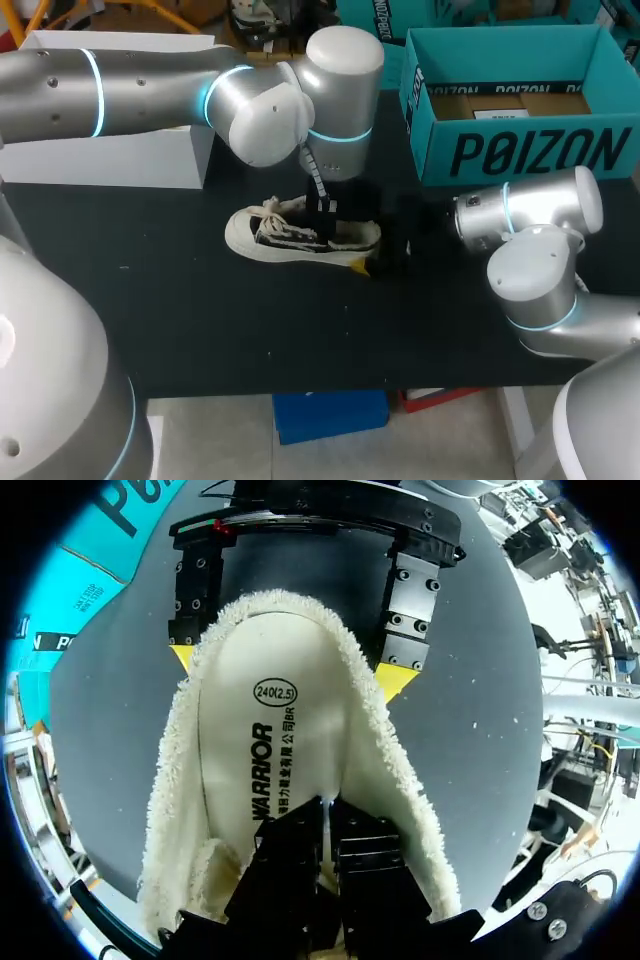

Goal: Take the shoe out of the shoebox, open the shoe tongue, remove and reinsert the insole, then place the shoe into the shoebox

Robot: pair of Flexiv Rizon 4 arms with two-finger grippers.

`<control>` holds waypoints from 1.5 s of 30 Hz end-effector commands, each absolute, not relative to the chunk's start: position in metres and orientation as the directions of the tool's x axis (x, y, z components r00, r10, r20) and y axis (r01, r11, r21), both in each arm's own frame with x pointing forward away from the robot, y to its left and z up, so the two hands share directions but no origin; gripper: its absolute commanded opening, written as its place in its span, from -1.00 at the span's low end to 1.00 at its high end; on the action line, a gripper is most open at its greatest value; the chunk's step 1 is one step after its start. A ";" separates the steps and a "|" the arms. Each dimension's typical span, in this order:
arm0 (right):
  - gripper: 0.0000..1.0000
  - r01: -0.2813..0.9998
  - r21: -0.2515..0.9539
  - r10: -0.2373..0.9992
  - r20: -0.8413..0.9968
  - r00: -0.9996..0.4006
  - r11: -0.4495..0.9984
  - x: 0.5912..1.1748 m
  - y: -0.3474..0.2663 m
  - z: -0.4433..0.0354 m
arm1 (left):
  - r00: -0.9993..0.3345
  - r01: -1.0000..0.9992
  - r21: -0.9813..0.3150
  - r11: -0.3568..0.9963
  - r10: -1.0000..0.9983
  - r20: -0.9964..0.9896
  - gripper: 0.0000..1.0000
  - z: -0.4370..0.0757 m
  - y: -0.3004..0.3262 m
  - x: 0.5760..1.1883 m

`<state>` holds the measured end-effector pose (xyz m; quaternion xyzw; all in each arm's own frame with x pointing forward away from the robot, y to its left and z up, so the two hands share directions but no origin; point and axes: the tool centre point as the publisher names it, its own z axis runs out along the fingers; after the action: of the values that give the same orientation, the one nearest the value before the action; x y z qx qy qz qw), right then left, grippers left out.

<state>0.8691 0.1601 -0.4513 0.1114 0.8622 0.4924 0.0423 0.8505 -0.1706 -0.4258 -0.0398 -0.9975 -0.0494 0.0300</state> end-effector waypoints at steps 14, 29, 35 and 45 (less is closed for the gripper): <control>-1.00 0.155 0.857 0.238 0.039 -0.971 0.492 0.871 0.164 -0.457 | -0.958 -0.011 0.187 0.982 0.043 -0.282 -0.89 -0.538 -0.117 0.872; -1.00 0.155 0.857 0.238 0.039 -0.971 0.492 0.871 0.164 -0.457 | -0.890 -0.062 0.224 0.973 0.048 -0.452 -0.94 -0.600 -0.094 0.910; -1.00 0.155 0.857 0.238 0.039 -0.971 0.492 0.871 0.164 -0.457 | -0.856 -0.086 0.212 0.974 0.037 -0.516 -0.98 -0.607 -0.092 0.932; -1.00 0.155 0.857 0.238 0.039 -0.971 0.492 0.871 0.164 -0.457 | -0.809 -0.111 0.133 0.985 -0.011 -0.588 -0.97 -0.601 -0.088 0.965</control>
<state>0.8699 0.1644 -0.4513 0.1119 0.8620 0.4925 0.0432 0.8564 -0.1433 -0.4250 0.0359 -0.9512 -0.0908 -0.2926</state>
